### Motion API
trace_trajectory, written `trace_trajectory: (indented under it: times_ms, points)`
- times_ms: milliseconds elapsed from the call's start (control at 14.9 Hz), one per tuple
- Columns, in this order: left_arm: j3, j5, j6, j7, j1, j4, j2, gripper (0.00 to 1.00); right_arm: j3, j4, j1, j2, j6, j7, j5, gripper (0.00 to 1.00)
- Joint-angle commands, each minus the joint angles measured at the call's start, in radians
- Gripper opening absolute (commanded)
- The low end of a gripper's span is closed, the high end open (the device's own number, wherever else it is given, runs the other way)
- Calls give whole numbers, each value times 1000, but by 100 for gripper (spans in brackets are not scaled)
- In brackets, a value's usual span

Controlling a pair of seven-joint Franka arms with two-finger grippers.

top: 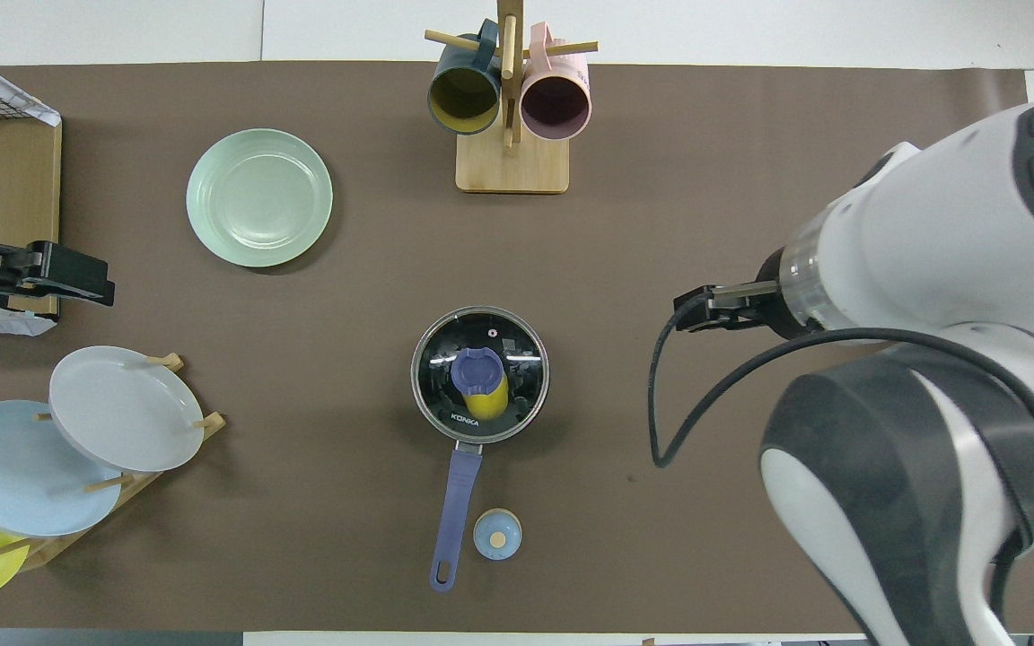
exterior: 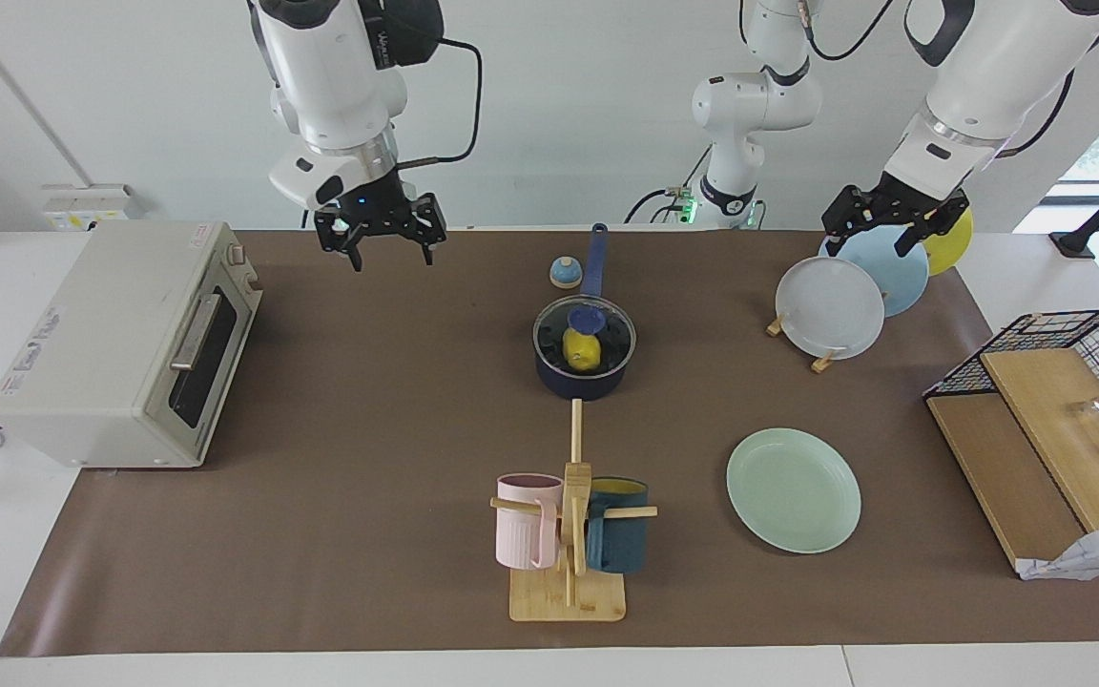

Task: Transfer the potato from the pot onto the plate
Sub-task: 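Reach the right gripper over the glass lid on the saucepan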

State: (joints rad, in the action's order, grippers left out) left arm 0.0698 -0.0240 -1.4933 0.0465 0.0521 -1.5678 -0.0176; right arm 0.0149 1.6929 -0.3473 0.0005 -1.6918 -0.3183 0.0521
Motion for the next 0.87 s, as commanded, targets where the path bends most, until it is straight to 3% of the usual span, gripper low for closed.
trace_trajectory:
  times_ms: [0,269,605,807]
  points:
    - [-1,12,18,3,-1,0,-10,100,-1,-117,-118,117,-8,-188,5,100]
    - [-1,12,18,1,-1,0,-10,100,-1,-274,-274,289,-28,-379,-23,100]
    - [-1,12,18,3,-1,0,-10,100,-1,-193,-357,306,-176,-436,-49,100]
    - [-1,12,18,1,-1,0,-10,100,-1,-152,-391,363,-247,-455,-78,100]
